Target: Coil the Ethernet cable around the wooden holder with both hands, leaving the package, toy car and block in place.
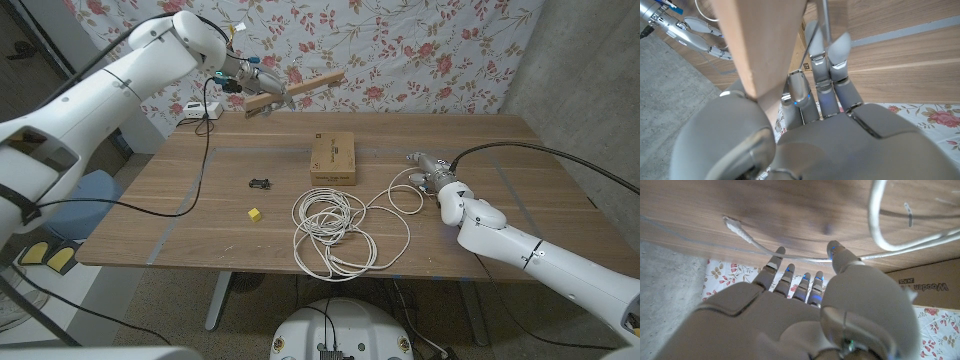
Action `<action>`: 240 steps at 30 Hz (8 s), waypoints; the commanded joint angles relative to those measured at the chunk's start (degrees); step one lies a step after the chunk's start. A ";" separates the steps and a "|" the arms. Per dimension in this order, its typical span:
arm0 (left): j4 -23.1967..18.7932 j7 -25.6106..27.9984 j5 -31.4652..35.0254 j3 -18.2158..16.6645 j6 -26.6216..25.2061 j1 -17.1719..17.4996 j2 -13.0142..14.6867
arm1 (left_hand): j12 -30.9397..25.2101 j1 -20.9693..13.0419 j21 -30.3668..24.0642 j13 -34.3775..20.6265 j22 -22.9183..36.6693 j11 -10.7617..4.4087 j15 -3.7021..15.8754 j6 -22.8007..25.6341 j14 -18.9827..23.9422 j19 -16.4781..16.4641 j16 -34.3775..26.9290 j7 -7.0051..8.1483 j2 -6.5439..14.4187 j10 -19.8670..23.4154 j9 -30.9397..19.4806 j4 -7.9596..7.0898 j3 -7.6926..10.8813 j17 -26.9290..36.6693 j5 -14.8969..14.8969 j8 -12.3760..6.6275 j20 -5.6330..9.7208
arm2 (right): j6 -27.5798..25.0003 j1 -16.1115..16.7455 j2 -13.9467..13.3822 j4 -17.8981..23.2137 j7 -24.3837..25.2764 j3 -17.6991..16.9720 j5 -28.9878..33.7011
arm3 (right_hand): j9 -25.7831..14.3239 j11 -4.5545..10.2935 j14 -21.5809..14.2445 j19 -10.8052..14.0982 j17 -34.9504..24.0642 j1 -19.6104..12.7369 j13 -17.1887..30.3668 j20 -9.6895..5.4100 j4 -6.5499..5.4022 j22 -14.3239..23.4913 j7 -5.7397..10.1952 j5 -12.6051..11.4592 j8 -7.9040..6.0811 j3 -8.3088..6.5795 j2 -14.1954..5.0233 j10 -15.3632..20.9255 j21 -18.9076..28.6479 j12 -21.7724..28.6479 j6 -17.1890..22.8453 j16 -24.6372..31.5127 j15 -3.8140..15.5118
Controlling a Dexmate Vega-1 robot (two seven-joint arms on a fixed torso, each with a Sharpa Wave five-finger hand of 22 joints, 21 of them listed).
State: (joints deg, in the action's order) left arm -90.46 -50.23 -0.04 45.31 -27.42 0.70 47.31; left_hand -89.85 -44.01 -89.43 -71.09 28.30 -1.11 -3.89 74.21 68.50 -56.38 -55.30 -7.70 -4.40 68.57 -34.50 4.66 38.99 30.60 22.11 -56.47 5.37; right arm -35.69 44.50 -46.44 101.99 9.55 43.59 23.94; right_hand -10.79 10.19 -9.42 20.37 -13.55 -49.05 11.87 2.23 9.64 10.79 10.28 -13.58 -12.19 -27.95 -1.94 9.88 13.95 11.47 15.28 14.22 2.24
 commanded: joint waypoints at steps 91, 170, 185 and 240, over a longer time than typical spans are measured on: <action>25.39 -3.99 -10.68 6.34 22.59 -0.17 -22.07 | 0.11 -6.69 -0.57 0.01 0.73 -0.07 9.13 0.17 13.13 0.01 -33.67 -0.71 7.53 1.19 2.04 -1.10 0.49 17.09 4.84 -3.53 2.44 | 66.06 -7.34 17.70 -21.84 39.63 -20.51 -4.07 | -2.78 -4.71 -44.06 12.28 -40.88 -13.63 20.68 -11.51 -3.46 6.53 -7.04 -5.76 -4.15 18.85 -6.41 52.69 18.88 32.65 47.03 32.99 10.14; 4.99 -9.28 -18.89 2.63 19.78 8.47 -12.23 | 0.09 -6.92 -0.41 0.00 -0.87 -0.03 9.30 -0.74 13.11 0.05 -33.59 -0.76 7.60 1.00 3.06 -1.27 -0.03 16.50 6.18 -4.96 2.50 | 46.72 -53.72 24.03 -64.94 5.03 8.23 0.28 | -3.15 -5.39 -43.80 10.42 -45.71 -14.42 19.40 -13.61 -4.74 4.76 -5.16 -8.86 -1.33 22.64 -6.29 51.48 22.00 31.11 47.86 27.75 10.26; -5.57 -6.94 -22.15 -0.95 16.15 11.83 -6.14 | 0.09 -6.90 -0.32 0.00 -1.28 0.01 9.33 -0.78 13.11 -0.02 -33.59 -0.91 7.63 0.85 3.04 -1.34 -0.19 16.44 6.35 -5.32 2.42 | 42.58 -57.28 26.84 -80.75 2.90 13.54 -6.92 | -3.31 -5.67 -43.68 10.03 -46.20 -14.78 19.45 -13.58 -4.93 4.23 -5.24 -9.52 -1.01 23.40 -6.42 51.30 22.52 30.89 47.90 26.31 10.28; 23.08 -4.98 -24.70 -0.80 24.91 2.43 -21.95 | 0.09 -6.83 -0.47 0.01 -0.35 -0.33 9.82 -1.38 13.06 -0.64 -33.70 -0.65 8.35 1.17 3.82 -1.30 -0.20 16.86 6.54 -6.44 2.82 | 45.30 -43.28 19.92 -81.62 -45.92 -0.11 -47.10 | -1.13 -1.24 -6.19 -8.07 -16.85 -13.63 6.63 -6.81 -9.45 0.20 -0.86 -11.16 2.07 37.00 -0.11 6.97 24.77 -1.09 9.11 -3.65 6.05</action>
State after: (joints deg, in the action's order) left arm -78.39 -52.10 -26.64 41.66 -4.67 8.74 31.86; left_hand -89.83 -43.47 -89.74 -71.09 27.92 -0.84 -3.90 72.72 68.50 -56.38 -55.30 -8.26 -3.86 69.31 -30.52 3.31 38.77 30.59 28.31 -62.55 5.37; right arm 5.50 -2.02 -25.12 22.17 -23.41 49.56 -18.33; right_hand -11.98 8.47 -17.01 13.14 -30.74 -61.97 18.33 -2.16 0.14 10.87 9.06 -24.04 -10.15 8.23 -2.20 18.63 39.12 10.58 26.07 10.57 2.35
